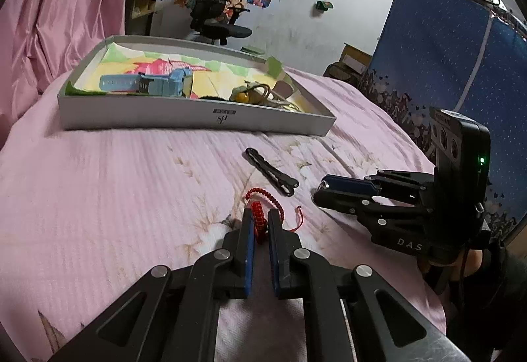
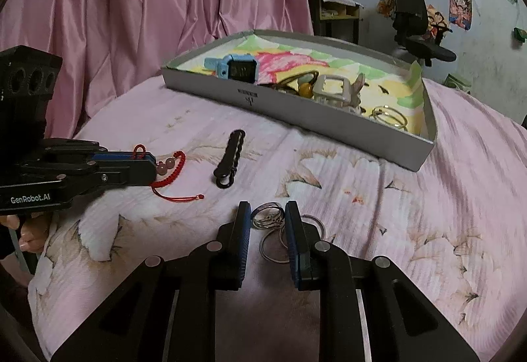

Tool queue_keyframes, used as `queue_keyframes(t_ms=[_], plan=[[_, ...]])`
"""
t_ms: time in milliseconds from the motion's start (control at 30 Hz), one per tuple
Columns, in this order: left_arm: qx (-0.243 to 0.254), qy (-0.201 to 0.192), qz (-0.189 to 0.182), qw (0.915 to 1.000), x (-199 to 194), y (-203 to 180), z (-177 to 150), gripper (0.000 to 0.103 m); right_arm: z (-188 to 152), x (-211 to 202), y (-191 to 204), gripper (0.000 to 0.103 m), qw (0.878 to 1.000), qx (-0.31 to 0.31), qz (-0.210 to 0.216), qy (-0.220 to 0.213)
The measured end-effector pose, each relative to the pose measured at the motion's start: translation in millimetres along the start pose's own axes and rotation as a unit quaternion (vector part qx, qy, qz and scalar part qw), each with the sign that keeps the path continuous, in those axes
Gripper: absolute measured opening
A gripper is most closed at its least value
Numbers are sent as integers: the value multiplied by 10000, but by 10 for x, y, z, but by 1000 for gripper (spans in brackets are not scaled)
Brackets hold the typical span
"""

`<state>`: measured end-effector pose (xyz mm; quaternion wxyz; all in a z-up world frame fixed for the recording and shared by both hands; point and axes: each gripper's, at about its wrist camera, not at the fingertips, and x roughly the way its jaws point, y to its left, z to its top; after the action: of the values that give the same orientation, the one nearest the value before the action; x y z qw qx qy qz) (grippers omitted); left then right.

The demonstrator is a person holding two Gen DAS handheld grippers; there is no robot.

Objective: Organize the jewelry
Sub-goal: 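Grasp a silver ring with the right tool while the left tool grasps the red string bracelet, then carry the silver ring into the tray with the right tool while the left tool drops the red bracelet there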

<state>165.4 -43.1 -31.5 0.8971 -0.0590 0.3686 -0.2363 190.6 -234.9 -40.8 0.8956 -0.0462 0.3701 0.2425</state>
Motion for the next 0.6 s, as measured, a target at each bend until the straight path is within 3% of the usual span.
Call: queue_keyframes(t_ms=[367,600], plan=[[29,-516,54,9986,-200,-54,211,8,84,-224,-30,18,9982,84,23,-595],[-83,-936,201,9954,-143,-15,574,8,321,-193,-130,18,9958,157,-106,-899]])
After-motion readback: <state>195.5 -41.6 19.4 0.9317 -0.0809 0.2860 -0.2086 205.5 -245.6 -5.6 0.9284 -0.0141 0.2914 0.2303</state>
